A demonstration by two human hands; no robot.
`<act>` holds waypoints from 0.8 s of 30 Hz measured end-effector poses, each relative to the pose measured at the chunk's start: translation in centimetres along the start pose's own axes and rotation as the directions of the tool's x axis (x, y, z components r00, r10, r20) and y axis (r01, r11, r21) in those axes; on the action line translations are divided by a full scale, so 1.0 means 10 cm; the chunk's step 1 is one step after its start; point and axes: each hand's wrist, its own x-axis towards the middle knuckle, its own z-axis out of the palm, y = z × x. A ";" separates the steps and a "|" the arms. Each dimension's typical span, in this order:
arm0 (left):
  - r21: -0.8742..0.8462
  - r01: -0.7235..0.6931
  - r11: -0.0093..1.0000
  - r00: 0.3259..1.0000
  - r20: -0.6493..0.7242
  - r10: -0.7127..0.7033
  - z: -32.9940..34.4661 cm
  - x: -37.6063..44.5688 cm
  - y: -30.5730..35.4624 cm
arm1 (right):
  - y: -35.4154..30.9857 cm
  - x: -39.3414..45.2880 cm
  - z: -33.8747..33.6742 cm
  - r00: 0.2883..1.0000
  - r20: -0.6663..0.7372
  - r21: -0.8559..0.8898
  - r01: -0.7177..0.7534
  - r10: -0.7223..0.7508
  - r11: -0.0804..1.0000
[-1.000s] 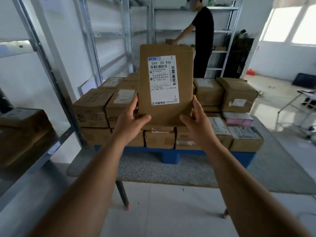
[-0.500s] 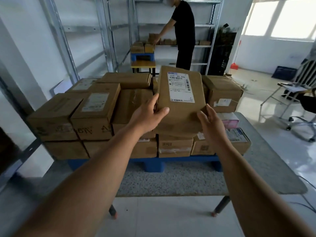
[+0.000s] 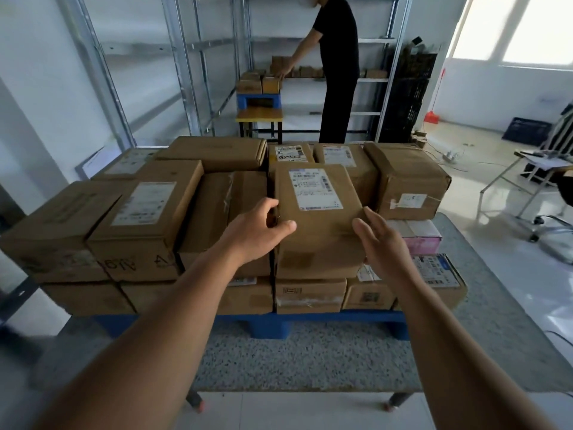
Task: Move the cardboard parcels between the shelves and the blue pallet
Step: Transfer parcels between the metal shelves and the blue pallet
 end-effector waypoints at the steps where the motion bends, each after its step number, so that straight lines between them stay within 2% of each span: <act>1: -0.001 0.018 1.000 1.000 0.009 -0.018 0.02 0.00 -0.05 | 0.03 -0.01 0.05 1.000 0.020 0.004 -0.009 0.009 1.000; 5: 0.050 0.024 0.998 0.999 -0.030 -0.023 0.05 -0.03 -0.17 | 0.06 -0.07 0.16 0.993 0.109 0.079 0.030 -0.039 0.996; 9: 0.046 0.023 0.999 0.999 0.046 -0.025 0.02 -0.06 -0.24 | 0.05 -0.07 0.16 0.984 0.155 0.165 0.059 -0.085 0.984; 13: 0.130 0.032 0.991 0.997 0.070 -0.042 -0.01 -0.06 -0.27 | 0.02 -0.08 0.16 0.980 0.177 0.214 0.055 -0.094 0.975; 20: 0.199 0.034 0.979 0.996 0.072 -0.050 0.00 -0.06 -0.30 | -0.01 -0.13 0.19 0.989 0.119 0.120 0.070 -0.085 0.990; 24: 0.138 0.006 0.990 0.999 0.041 -0.012 0.00 -0.08 -0.27 | -0.06 -0.14 0.17 0.992 0.120 0.058 0.036 -0.043 0.998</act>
